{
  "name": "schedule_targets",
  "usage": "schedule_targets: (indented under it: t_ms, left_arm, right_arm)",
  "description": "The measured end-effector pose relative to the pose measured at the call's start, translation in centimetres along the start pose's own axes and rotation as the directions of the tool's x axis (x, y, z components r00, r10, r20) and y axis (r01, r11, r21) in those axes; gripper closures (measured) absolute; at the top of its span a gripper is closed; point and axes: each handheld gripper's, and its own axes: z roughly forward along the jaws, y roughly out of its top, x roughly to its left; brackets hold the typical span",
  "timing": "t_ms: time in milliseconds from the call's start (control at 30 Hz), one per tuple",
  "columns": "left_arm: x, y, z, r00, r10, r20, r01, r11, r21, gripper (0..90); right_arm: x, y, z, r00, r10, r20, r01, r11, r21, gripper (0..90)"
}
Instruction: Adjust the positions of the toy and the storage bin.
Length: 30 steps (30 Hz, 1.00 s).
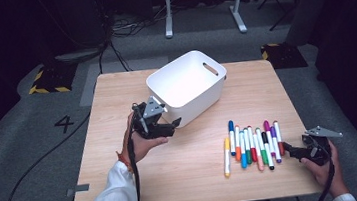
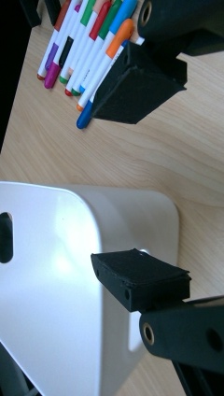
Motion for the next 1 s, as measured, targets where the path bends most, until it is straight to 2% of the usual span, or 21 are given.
schedule_targets:
  t_ms: [33,67,100,167,333,367,467,567,667,733,767,833,867,900,933,1000]
  left_arm:
    - [-0.1,0.3,0.3,1.0,0.002,0.006,-0.002,1.0,-0.005,26.8]
    - [-0.1,0.5,0.4,0.9997,0.023,0.004,-0.023,0.9997,-0.002,26.8]
    - [-0.2,0.9,0.9,0.9996,0.019,0.02,-0.019,0.9998,-0.001,28.0]
    - [-0.3,1.4,1.4,0.9993,0.035,0.014,-0.035,0.9994,0.004,28.5]
    - [-0.7,2.7,3.4,0.9986,0.042,0.033,-0.043,0.999,0.016,32.9]
    - [-0.8,2.9,3.9,0.998,0.042,0.047,-0.043,0.9988,0.024,33.4]
    - [-1.1,3.5,5.3,0.9963,0.082,0.026,-0.084,0.9941,0.069,35.3]
    - [-0.9,4.0,6.4,0.9969,0.062,0.047,-0.066,0.9948,0.078,36.8]
    - [-0.7,4.2,7.2,0.9977,0.052,0.043,-0.056,0.9928,0.106,42.1]
    - [-0.5,4.3,7.8,0.9968,0.052,0.062,-0.06,0.9883,0.141,48.4]
    - [-0.4,4.2,8.1,0.9967,0.055,0.059,-0.063,0.9867,0.15,57.7]
    - [-0.1,4.1,8.4,0.9955,0.057,0.075,-0.069,0.9826,0.173,60.0]
    - [0.1,4.1,8.5,0.995,0.059,0.08,-0.072,0.9815,0.177,67.6]
    - [0.2,4.1,8.5,0.9954,0.045,0.085,-0.059,0.9832,0.172,69.7]
    - [0.5,4.2,8.4,0.9951,0.05,0.085,-0.065,0.9821,0.177,72.1]
    - [0.8,4.1,8.4,0.9949,0.04,0.092,-0.056,0.983,0.175,81.4]
  right_arm:
    - [0.0,0.0,0.0,1.0,0.002,0.001,-0.002,1.0,0.001,15.0]
    - [0.0,0.0,0.0,1.0,0.002,0.001,-0.002,1.0,0.001,15.0]
    - [0.0,0.0,0.0,1.0,0.0,0.0,0.0,1.0,0.0,15.0]
    - [0.0,0.0,0.0,1.0,0.0,0.0,0.0,1.0,0.0,15.0]
    - [0.0,0.0,0.0,1.0,-0.001,-0.001,0.001,1.0,0.0,15.0]
    - [0.0,0.0,0.0,1.0,0.0,-0.001,0.0,1.0,0.0,15.0]
    - [0.0,0.0,0.0,1.0,-0.001,-0.001,0.001,1.0,0.0,15.0]
    - [0.0,0.0,0.0,1.0,-0.001,-0.001,0.001,1.0,0.0,15.0]
    - [0.0,0.0,0.0,1.0,0.001,0.0,-0.001,1.0,0.001,15.0]
    - [0.0,0.0,0.0,1.0,-0.001,-0.001,0.001,1.0,0.0,15.0]
    - [0.0,0.0,0.0,1.0,0.001,0.0,-0.001,1.0,0.001,15.1]
    - [0.0,0.0,0.0,1.0,-0.001,-0.001,0.001,1.0,0.0,15.0]
    - [0.0,0.0,0.0,1.0,-0.001,-0.001,0.001,1.0,0.0,15.1]
    - [0.0,0.0,0.0,1.0,0.001,0.0,-0.001,1.0,0.001,15.1]
    - [0.0,0.0,0.0,1.0,-0.001,-0.001,0.001,1.0,0.0,15.0]
    - [0.0,0.0,0.0,1.0,-0.001,-0.001,0.001,1.0,0.0,15.1]
